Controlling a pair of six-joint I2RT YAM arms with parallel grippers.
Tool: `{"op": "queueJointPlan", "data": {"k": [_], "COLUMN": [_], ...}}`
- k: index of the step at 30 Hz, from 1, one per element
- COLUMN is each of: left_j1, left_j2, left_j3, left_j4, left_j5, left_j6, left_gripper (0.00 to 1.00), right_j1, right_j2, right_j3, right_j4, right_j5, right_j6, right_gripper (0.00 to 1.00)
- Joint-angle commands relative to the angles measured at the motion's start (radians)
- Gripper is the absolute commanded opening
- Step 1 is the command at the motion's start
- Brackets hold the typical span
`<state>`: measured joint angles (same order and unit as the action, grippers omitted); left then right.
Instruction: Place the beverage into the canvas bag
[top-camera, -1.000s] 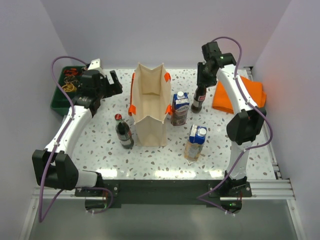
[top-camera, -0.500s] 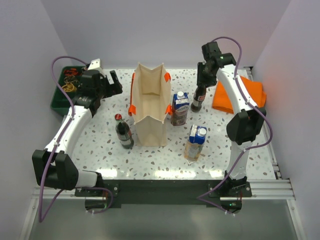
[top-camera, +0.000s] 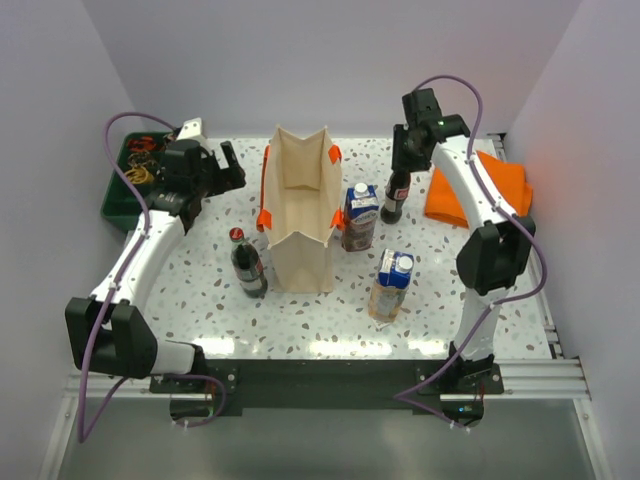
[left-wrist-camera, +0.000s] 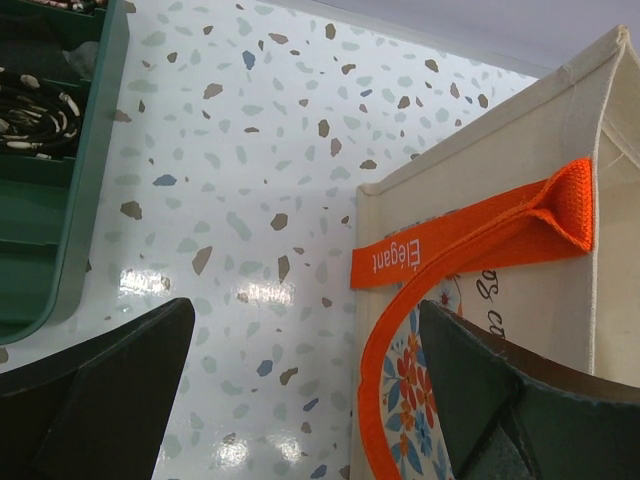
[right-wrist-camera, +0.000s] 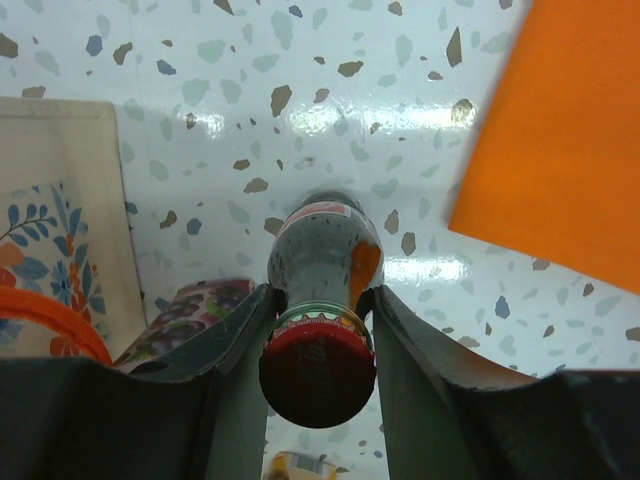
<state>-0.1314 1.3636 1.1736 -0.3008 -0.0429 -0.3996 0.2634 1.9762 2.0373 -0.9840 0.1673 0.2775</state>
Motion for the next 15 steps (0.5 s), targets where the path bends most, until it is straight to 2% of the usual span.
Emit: {"op": "queueJointPlan", "data": {"k": [1, 15], "left_j1": [0.001, 0.001], "left_j2": [0.009, 0.022], "left_j3": [0.012, 0.005], "left_j4": [0.042, 0.051], "left_j5": [0.014, 0.014], "left_j6": [0.028, 0.022], "left_gripper": [1.00, 1.00], "right_j1": [0.011, 0.023], "right_j2": [-0.036, -0.146], "right_j3": [-0.038, -0.143], "right_j4": [0.056, 0.019], "right_j5": [0.024, 0.023], "right_j6": [-0.011, 0.012], "right_gripper": [0.00, 0.00]}}
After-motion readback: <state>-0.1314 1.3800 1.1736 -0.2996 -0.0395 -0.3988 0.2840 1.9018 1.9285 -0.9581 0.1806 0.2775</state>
